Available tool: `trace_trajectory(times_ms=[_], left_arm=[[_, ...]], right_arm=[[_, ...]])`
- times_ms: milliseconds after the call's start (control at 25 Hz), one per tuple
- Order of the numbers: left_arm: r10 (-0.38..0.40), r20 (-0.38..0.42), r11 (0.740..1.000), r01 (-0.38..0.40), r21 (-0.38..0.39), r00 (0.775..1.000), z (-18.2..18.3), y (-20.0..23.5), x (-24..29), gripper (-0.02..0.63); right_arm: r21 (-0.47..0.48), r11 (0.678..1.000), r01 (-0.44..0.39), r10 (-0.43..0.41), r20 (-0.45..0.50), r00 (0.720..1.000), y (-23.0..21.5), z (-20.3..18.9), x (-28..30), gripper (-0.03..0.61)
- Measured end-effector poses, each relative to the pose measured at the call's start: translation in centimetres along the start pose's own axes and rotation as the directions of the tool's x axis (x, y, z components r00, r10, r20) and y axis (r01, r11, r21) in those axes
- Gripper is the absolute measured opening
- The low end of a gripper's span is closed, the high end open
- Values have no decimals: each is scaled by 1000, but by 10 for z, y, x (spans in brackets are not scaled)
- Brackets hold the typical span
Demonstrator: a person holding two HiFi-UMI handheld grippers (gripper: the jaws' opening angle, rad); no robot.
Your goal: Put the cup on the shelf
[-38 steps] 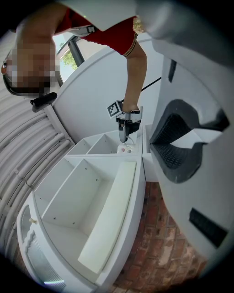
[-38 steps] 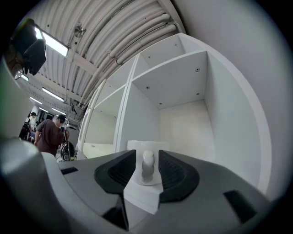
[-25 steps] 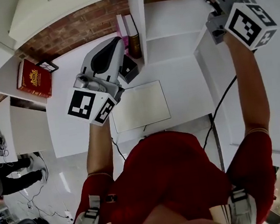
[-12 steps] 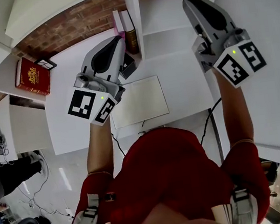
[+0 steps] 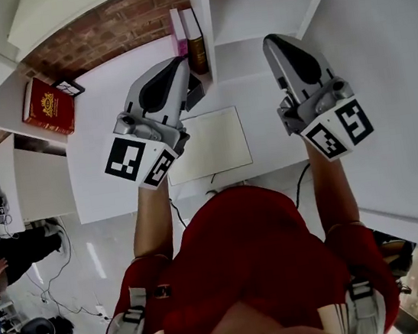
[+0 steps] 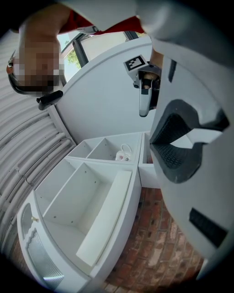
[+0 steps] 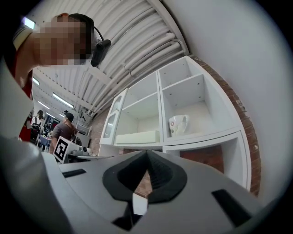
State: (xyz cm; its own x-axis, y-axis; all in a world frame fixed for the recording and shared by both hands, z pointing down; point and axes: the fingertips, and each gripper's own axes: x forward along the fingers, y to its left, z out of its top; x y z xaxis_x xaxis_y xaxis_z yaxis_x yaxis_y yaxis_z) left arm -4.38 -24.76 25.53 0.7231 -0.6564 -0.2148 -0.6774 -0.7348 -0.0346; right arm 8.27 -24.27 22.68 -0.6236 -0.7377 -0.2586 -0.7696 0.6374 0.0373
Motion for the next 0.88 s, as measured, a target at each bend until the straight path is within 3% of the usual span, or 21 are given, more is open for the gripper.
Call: trace_trajectory(times_ms=[320,880], left_arm=[[25,-22,1000,-25,-10,999,-12,0,-11,5],[19,-24,1000,-18,23,1000,-12,-13,-18,5]], right_arm=[[-70,997,-24,23,-17,1000,22,-21,-7,-2],[-45,999,-13,12,-21,1000,26,-35,-18,-3]])
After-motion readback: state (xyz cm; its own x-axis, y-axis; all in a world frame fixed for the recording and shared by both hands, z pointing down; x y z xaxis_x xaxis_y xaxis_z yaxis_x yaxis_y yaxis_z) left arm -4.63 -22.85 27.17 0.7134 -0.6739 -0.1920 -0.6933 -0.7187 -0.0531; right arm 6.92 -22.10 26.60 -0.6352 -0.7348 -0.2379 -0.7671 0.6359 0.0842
